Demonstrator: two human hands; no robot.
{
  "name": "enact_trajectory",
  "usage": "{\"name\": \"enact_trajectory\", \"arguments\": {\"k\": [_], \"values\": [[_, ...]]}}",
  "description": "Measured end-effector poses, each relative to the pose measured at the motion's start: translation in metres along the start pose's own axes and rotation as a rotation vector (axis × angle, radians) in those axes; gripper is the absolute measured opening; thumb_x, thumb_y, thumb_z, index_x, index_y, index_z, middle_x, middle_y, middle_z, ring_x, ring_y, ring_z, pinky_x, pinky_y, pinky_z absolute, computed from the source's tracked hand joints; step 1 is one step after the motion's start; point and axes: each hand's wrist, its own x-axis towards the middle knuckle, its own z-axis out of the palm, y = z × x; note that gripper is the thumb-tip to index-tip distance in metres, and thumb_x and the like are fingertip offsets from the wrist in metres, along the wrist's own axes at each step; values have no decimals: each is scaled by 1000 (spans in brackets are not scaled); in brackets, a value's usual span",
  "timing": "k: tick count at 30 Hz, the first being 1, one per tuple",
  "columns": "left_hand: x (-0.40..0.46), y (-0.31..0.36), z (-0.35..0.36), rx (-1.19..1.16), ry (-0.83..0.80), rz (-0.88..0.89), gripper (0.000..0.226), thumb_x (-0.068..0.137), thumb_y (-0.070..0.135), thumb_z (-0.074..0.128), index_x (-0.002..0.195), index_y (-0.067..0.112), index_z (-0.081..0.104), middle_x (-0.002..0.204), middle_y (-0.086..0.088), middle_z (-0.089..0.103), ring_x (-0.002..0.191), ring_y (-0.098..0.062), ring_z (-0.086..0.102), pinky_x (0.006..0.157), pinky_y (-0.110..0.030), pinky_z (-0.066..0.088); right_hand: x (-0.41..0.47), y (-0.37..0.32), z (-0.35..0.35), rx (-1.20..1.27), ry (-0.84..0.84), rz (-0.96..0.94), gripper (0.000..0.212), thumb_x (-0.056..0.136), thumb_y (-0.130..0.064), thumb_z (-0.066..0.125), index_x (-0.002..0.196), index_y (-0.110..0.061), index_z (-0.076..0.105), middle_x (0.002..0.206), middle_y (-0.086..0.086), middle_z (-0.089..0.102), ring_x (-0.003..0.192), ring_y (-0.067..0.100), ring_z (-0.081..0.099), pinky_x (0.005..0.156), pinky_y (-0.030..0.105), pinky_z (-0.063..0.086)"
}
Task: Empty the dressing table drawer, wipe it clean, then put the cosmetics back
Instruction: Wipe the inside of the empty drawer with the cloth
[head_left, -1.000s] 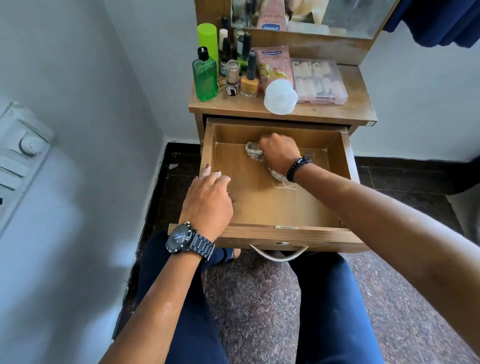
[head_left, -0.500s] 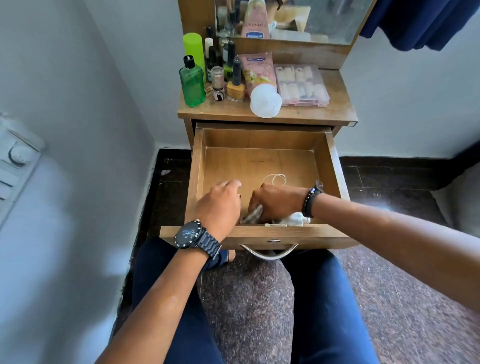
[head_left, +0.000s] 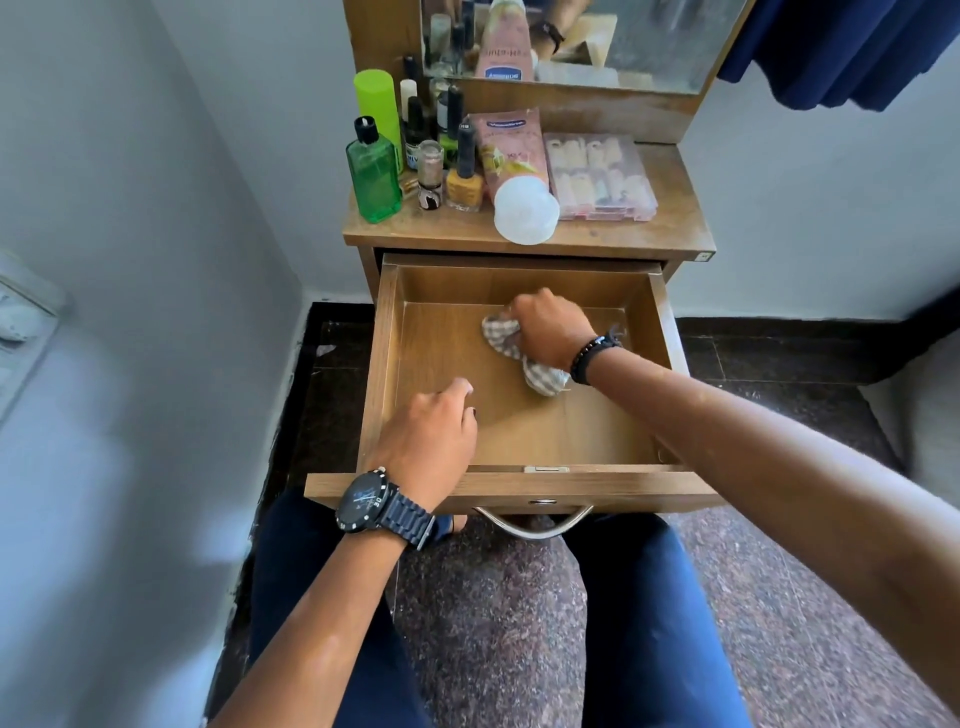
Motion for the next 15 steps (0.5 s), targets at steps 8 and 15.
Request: {"name": "enact_trajectory", "arguments": {"k": [8, 15], "values": [[-2, -2, 1, 11, 17, -12, 33, 96, 28, 41, 128, 25, 46, 73, 5, 68, 52, -11, 57, 38, -22, 36, -3, 1, 7, -82, 60, -12, 21, 92, -4, 45, 107, -3, 59, 104, 16, 65, 94, 34, 64, 77, 39, 52], [-1, -2, 1, 29, 10, -11, 33, 96, 29, 41, 128, 24, 45, 87, 4, 70, 48, -8, 53, 37, -20, 34, -65, 6, 7, 37, -285, -296, 34, 86, -5, 61, 119, -13, 63, 117, 7, 65, 99, 21, 65, 83, 30, 55]]}}
